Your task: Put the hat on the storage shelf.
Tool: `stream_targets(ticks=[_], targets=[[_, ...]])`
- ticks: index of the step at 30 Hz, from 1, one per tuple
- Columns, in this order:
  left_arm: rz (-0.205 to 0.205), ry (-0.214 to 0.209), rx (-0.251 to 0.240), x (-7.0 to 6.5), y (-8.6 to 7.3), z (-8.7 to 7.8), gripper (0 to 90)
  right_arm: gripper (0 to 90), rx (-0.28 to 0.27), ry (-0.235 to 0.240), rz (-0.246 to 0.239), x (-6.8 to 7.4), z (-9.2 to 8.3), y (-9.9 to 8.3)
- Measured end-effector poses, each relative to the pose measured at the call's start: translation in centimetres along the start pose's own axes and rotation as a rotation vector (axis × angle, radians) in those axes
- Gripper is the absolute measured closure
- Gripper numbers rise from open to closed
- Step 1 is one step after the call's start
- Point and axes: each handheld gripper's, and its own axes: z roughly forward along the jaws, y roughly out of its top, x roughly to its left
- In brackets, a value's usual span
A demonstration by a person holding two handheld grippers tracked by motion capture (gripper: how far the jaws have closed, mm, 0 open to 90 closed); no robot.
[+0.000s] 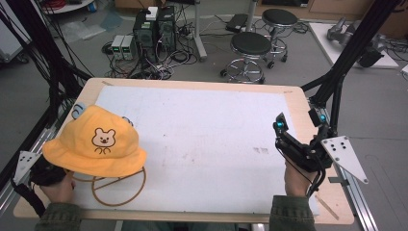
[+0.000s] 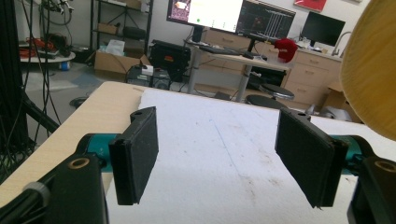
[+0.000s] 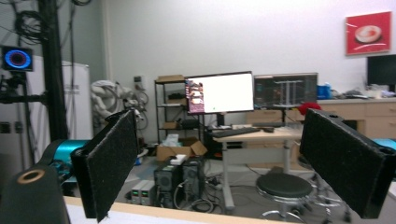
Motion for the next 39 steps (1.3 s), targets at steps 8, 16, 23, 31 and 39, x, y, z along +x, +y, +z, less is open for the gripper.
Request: stream_targets(ticks=[8,16,23,31,39], targets=[[-0.001,0.001,0.002,0.0,-0.1,0.0,30.4,10.7,0.029,-0.06,0.008,-1.7,-1.1,-0.6],[0.0,-0.001,0.005,-0.1,-0.1,0.0,30.3,10.8,0.052,-0.109,0.004,-3.3,-2.0,-1.8],[0.003,-0.002,0.013,-0.1,-0.2,0.0,30.4,10.8,0.088,-0.15,0.027,-4.5,-2.4,-3.8],[0.005,-0.001,0.01,-0.1,-0.2,0.0,30.4,10.7,0.116,-0.164,0.056,-5.1,-2.8,-5.6],[0.004,-0.002,0.01,-0.2,-0.2,0.0,30.4,10.7,0.164,-0.176,0.052,-5.6,-3.1,-7.3]])
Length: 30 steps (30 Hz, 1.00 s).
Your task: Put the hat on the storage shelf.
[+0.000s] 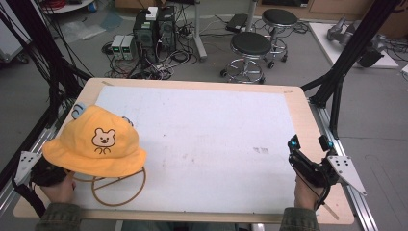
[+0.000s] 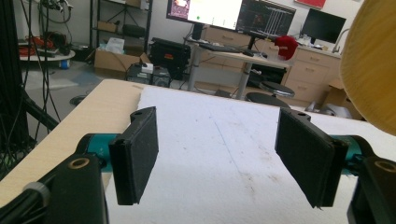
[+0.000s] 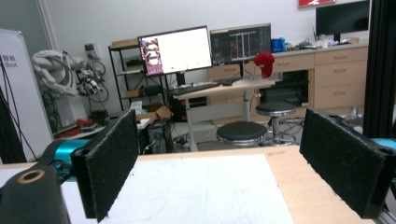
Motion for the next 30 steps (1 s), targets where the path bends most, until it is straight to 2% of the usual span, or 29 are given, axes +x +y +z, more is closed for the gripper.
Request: stream_targets(ticks=[7,15,23,30], targets=[[0.002,0.001,0.004,0.0,0.0,0.0,30.4,10.7,0.078,0.002,0.002,-0.3,0.3,-2.4],[-0.001,0.001,0.002,0.0,0.0,-0.1,30.3,10.8,0.127,-0.019,-0.027,-0.7,0.8,-4.3],[-0.001,0.001,0.008,0.0,-0.1,-0.1,30.4,10.8,0.164,-0.041,-0.072,-0.7,1.0,-6.0],[-0.006,0.005,0.005,0.0,0.0,-0.3,30.3,10.8,0.162,-0.012,-0.094,-0.1,1.1,-6.1]])
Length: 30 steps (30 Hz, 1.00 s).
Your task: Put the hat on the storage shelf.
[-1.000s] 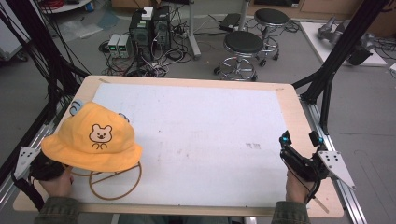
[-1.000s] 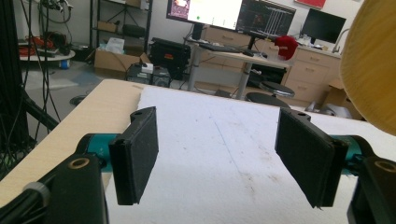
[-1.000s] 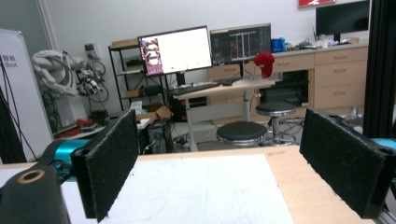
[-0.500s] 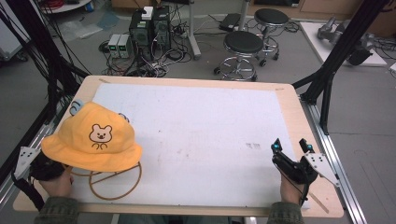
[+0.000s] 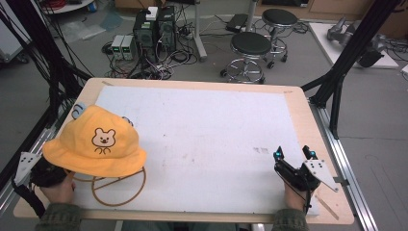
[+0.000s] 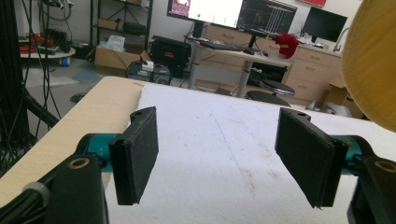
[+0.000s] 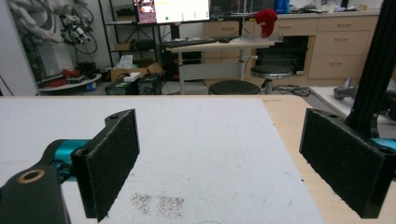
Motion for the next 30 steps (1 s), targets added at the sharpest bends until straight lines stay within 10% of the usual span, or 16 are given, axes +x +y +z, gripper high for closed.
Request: stream_targets(ticks=[30], targets=[[0.011,-0.001,0.011,-0.13,-0.15,0.09,30.4,10.8,-0.002,-0.024,0.044,-0.43,-0.69,-0.16]])
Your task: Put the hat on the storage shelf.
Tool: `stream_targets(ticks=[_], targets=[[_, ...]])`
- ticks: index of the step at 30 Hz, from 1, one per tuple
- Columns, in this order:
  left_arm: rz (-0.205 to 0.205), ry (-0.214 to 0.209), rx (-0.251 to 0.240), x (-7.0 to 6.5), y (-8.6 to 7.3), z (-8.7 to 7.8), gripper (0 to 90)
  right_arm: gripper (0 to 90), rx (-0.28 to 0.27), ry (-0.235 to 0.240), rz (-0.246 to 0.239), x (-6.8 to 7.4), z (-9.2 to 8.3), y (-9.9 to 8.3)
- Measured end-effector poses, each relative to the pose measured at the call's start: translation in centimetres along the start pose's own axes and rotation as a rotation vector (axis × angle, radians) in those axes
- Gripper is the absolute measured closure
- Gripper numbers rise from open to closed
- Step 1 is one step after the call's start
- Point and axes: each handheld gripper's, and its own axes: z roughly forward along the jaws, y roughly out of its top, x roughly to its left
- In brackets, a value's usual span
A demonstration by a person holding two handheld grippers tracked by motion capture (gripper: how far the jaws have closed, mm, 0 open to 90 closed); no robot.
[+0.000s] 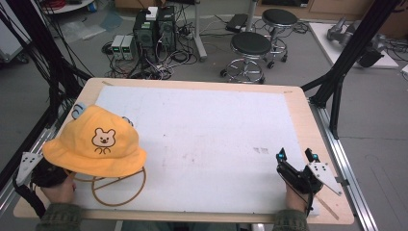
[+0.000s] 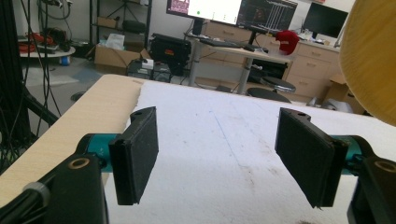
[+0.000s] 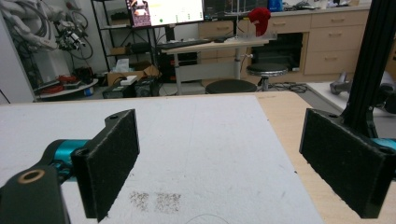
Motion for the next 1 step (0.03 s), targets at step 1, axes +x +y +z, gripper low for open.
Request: stream_targets(ticks=[1], targets=[[0.0,0.0,-0.001,0.0,0.01,0.0,30.4,10.8,-0.001,-0.001,0.0,0.05,-0.02,0.01]])
